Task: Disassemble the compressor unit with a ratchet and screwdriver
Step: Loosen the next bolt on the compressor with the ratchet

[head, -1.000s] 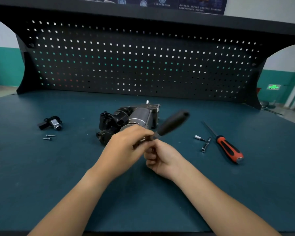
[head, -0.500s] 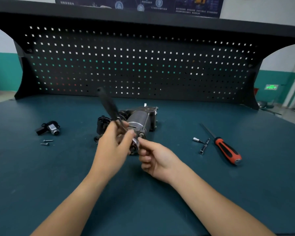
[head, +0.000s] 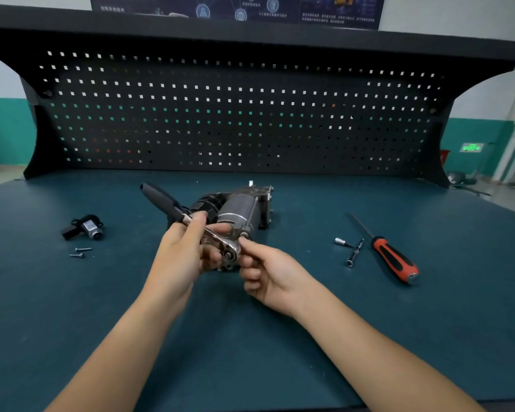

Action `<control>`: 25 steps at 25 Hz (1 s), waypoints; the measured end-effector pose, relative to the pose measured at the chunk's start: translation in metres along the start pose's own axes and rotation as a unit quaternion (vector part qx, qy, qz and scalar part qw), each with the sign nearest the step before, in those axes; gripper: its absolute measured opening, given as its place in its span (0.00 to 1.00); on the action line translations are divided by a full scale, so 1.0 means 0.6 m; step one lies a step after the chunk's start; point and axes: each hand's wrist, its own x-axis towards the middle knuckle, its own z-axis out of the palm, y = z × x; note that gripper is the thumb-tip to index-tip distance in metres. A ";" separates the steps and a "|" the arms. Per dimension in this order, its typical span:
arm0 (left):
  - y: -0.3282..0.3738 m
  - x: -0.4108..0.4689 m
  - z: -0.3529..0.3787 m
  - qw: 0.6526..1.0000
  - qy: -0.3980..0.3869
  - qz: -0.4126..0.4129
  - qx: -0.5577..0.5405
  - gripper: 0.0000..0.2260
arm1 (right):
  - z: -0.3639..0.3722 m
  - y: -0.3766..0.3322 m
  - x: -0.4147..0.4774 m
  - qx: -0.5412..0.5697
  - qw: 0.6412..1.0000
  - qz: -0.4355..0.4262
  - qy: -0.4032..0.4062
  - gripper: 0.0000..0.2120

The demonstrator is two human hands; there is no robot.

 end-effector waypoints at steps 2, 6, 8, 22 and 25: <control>-0.001 -0.002 0.005 0.997 0.014 0.050 0.061 0.12 | 0.001 0.002 0.001 -0.006 1.000 -0.001 0.012 0.13; 0.007 -0.016 0.010 0.866 -0.125 0.317 0.366 0.06 | -0.004 0.002 0.000 -0.017 1.000 0.000 0.025 0.15; 0.011 -0.011 0.011 0.781 -0.206 0.356 0.471 0.16 | -0.007 0.003 0.000 -0.017 0.999 0.011 0.031 0.17; 0.047 -0.022 0.029 0.829 -0.282 0.331 0.352 0.09 | -0.005 0.009 0.000 0.029 0.999 0.016 0.020 0.22; 0.043 -0.022 0.049 0.707 -0.328 0.411 0.474 0.11 | -0.005 0.010 0.001 0.019 0.999 -0.006 0.038 0.23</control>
